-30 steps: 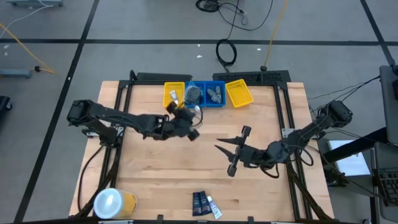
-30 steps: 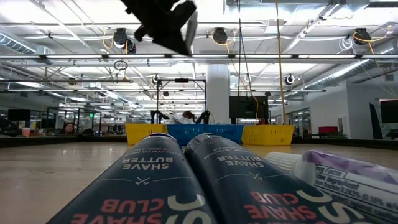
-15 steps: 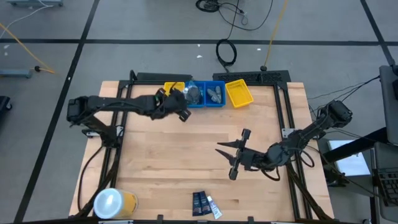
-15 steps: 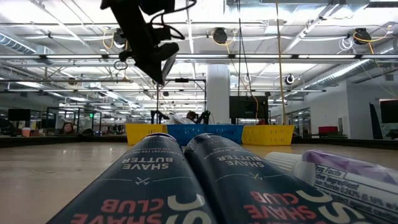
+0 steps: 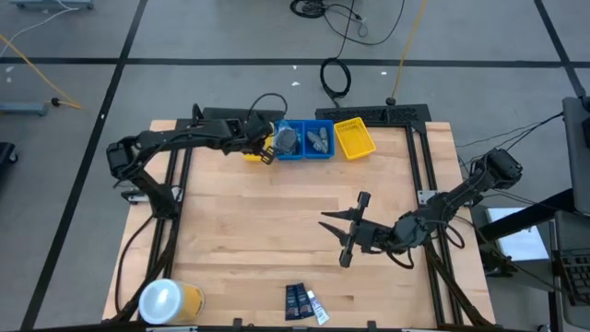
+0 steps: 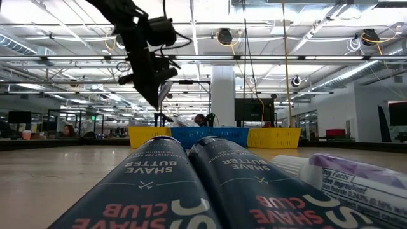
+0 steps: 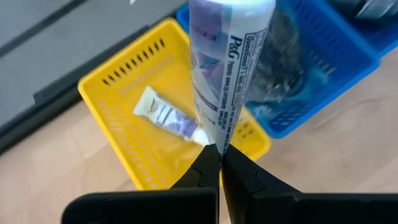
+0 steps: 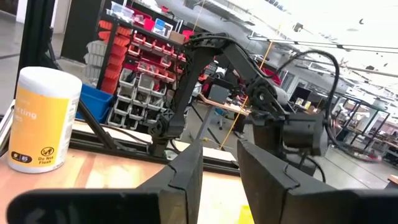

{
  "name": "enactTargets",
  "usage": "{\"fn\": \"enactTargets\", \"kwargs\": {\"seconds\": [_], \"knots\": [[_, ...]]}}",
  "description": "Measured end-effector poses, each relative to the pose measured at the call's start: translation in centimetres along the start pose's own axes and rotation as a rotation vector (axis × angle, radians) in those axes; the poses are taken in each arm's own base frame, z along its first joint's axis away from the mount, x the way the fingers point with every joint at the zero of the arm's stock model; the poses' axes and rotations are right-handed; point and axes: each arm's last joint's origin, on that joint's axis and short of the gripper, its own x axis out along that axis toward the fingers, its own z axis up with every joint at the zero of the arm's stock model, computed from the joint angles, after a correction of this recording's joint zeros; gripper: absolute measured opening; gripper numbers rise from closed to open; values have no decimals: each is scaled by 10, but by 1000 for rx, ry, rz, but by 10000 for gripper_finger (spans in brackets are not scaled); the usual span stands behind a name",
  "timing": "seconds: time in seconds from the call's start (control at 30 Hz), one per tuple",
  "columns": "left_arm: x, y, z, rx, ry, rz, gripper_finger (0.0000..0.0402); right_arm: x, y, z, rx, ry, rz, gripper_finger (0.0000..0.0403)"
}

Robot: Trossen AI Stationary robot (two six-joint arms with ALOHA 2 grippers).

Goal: Pick & Place Travel size toiletries
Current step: Put the top toothpaste into the left yellow bin

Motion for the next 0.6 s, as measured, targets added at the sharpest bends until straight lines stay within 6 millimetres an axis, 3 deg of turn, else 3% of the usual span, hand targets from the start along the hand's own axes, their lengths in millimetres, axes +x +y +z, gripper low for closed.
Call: {"fn": "enactTargets", "kwargs": {"seconds": [0.3, 0.6], "knots": [[35, 8, -2, -24, 123, -10, 0, 0, 0, 0, -4, 3, 2, 93], [40, 16, -1, -49, 146, -15, 0, 0, 0, -1, -7, 6, 3, 93]]}}
